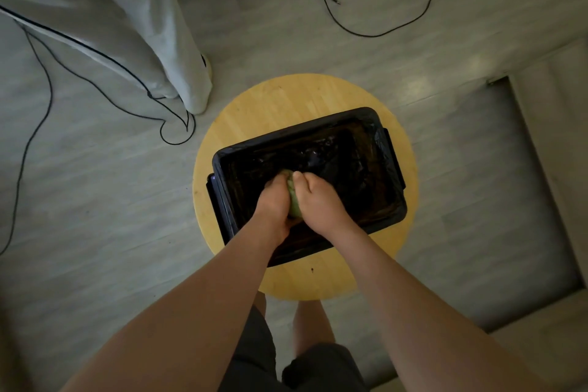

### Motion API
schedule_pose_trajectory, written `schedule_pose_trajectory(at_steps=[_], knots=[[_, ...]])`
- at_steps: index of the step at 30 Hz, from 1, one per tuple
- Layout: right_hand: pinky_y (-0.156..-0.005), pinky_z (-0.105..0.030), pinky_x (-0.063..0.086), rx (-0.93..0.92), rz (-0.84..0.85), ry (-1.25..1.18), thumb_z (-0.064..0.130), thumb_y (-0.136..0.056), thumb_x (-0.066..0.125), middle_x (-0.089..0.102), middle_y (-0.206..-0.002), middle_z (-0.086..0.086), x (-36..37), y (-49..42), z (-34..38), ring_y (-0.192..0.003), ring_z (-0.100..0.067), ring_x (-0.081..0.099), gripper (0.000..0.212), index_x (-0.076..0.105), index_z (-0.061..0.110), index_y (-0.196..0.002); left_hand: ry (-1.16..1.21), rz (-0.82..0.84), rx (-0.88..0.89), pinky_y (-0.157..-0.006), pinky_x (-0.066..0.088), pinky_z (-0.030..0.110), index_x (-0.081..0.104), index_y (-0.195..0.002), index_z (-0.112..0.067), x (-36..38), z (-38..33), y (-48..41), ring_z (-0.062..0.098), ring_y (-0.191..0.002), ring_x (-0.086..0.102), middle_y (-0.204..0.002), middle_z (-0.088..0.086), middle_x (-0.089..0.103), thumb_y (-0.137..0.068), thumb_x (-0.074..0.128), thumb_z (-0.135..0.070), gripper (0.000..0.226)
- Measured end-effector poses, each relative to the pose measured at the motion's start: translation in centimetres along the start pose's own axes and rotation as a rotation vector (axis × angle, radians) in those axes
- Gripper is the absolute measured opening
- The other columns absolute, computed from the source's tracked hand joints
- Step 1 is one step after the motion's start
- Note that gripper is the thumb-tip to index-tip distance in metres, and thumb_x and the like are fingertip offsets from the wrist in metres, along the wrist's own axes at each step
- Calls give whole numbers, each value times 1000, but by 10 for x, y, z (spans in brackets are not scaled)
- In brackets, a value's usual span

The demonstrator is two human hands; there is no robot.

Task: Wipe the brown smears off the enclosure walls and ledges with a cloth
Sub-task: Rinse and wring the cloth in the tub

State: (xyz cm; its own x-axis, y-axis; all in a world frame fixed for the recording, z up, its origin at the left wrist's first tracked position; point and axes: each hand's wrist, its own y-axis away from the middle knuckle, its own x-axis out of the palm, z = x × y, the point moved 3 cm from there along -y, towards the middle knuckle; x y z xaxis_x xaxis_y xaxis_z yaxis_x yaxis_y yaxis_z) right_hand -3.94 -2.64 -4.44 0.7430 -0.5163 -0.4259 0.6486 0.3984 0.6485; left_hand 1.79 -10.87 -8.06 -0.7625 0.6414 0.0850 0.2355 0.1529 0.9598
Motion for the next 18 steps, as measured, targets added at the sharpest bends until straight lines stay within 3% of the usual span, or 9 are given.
schedule_pose_trajectory(at_steps=[4, 7, 9, 12, 14, 18], knots=[[-62, -37, 43, 16, -110, -26, 40, -111, 35, 59, -76, -3, -19, 10, 9, -71, -18, 58, 46, 58, 16, -79, -100, 28, 74, -89, 61, 46, 68, -126, -20, 9, -8, 20, 31, -108, 70, -118, 14, 73, -104, 41, -34, 37], [-65, -36, 40, 94, -223, -65, 34, -110, 35, 58, -79, -7, -34, 10, 8, -72, -22, 56, 48, 54, 12, -72, -166, 12, 56, -89, 60, 45, 69, -121, -25, 18, -12, 35, 30, -106, 69, -114, 12, 73, -102, 45, -48, 38], [-74, -37, 44, 173, -192, -165, 32, -109, 37, 61, -87, -12, -39, 6, 6, -82, -25, 59, 46, 57, 8, -75, -182, 7, 2, -83, 60, 41, 69, -118, -25, 22, -14, 38, 29, -103, 70, -109, 10, 74, -99, 48, -58, 44], [-74, -36, 48, 294, -113, -356, 32, -107, 41, 64, -87, -14, -38, 6, 4, -86, -29, 63, 46, 65, -4, -92, -185, 10, -53, -82, 59, 39, 68, -117, -25, 25, -14, 38, 27, -99, 71, -108, 9, 74, -100, 47, -62, 45], [-75, -34, 52, 338, -109, -492, 33, -107, 41, 69, -98, -10, -36, 7, 4, -94, -24, 67, 38, 68, 7, -103, -141, 57, -70, -88, 59, 40, 69, -119, -24, 31, -14, 40, 27, -100, 71, -108, 8, 75, -102, 47, -60, 45], [-91, -43, 57, 363, -110, -623, 39, -107, 38, 67, -116, -12, -28, 9, 2, -107, -28, 66, 33, 62, 21, -120, 10, 172, -95, -90, 58, 40, 73, -121, -17, 37, -14, 44, 28, -105, 72, -111, 11, 77, -105, 41, -58, 54]])
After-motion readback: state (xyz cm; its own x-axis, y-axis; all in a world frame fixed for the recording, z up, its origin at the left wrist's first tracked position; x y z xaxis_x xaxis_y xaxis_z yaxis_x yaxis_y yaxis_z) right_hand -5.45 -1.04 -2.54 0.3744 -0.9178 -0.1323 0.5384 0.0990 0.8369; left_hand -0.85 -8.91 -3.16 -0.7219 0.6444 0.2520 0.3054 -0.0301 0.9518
